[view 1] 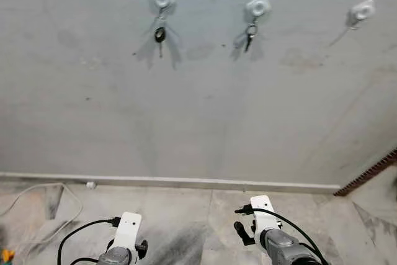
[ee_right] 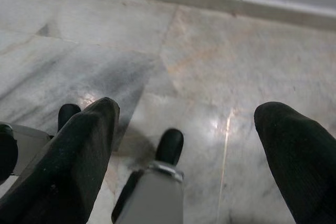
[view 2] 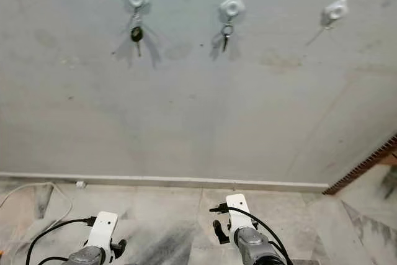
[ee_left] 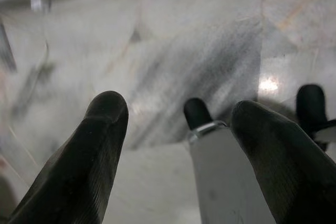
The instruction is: Hang keys on a hook
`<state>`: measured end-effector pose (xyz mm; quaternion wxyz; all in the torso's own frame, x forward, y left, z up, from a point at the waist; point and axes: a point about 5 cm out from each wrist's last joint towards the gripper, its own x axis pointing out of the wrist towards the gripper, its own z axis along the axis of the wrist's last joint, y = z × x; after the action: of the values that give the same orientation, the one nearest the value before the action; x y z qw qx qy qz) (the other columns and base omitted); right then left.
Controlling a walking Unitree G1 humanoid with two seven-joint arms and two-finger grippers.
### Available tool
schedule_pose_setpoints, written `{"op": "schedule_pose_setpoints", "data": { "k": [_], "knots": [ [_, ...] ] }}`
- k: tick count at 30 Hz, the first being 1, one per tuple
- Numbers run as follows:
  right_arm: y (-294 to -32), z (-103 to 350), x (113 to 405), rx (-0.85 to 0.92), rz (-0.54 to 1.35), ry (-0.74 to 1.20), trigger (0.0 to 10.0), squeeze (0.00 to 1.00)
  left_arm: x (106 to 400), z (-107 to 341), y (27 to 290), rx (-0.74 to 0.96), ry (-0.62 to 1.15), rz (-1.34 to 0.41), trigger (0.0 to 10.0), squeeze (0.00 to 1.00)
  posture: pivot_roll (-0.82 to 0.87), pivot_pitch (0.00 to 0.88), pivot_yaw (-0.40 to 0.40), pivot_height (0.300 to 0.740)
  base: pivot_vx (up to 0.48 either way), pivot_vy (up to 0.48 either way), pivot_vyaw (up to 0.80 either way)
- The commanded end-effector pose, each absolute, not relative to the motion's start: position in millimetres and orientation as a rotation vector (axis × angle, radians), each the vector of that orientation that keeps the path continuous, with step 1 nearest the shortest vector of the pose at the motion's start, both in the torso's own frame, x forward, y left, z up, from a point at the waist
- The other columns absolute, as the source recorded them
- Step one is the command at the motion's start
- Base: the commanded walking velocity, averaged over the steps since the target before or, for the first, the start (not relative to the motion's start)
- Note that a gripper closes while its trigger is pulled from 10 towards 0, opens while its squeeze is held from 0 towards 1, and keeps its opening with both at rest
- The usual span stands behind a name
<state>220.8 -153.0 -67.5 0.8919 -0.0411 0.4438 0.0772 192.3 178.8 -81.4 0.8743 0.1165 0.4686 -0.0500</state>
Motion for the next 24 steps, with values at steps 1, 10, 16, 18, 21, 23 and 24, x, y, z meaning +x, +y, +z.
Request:
{"op": "schedule_pose_setpoints", "data": {
  "k": [1, 10, 16, 18, 21, 23, 24],
  "knots": [
    [-157, -72, 214, -0.081, 0.127, 0.939, 10.0, 0.0, 195, -80, 177, 0.294, 0.953, -0.137, 10.0, 0.0, 0.02, 0.029, 0.017, 0.74, 0.0, 0.0, -0.72],
    [-154, -71, 214, 0.007, 0.098, 0.916, 10.0, 0.0, 236, -53, 185, 0.261, 0.763, 0.001, 10.0, 0.0, -0.03, 0.047, 0.04, 0.74, 0.0, 0.0, -0.32],
    [-154, -70, 215, 0.002, 0.098, 0.907, 10.0, 0.0, 247, -48, 160, 0.237, 0.739, -0.063, 10.0, 0.0, -0.05, 0.044, 0.032, 0.74, 0.0, 0.0, 0.0],
    [-155, -70, 215, 0.006, 0.092, 0.907, 10.0, 0.0, 243, -52, 151, 0.226, 0.777, -0.104, 10.0, 0.0, -0.05, 0.046, 0.031, 0.74, 0.0, 0.0, 0.0],
    [-158, -71, 214, -0.001, 0.078, 0.916, 10.0, 0.0, 235, -58, 146, 0.211, 0.818, -0.144, 10.0, 0.0, -0.05, 0.045, 0.025, 0.74, 0.0, 0.0, 0.0],
    [-161, -72, 212, -0.011, 0.069, 0.927, 10.0, 0.0, 233, -60, 144, 0.225, 0.821, -0.165, 10.0, 0.0, -0.05, 0.044, 0.021, 0.74, 0.0, 0.0, 0.0],
    [-161, -73, 211, -0.012, 0.068, 0.929, 10.0, 0.0, 232, -60, 143, 0.229, 0.819, -0.171, 10.0, 0.0, -0.05, 0.044, 0.021, 0.74, 0.0, 0.0, 0.0]
  ]
}}
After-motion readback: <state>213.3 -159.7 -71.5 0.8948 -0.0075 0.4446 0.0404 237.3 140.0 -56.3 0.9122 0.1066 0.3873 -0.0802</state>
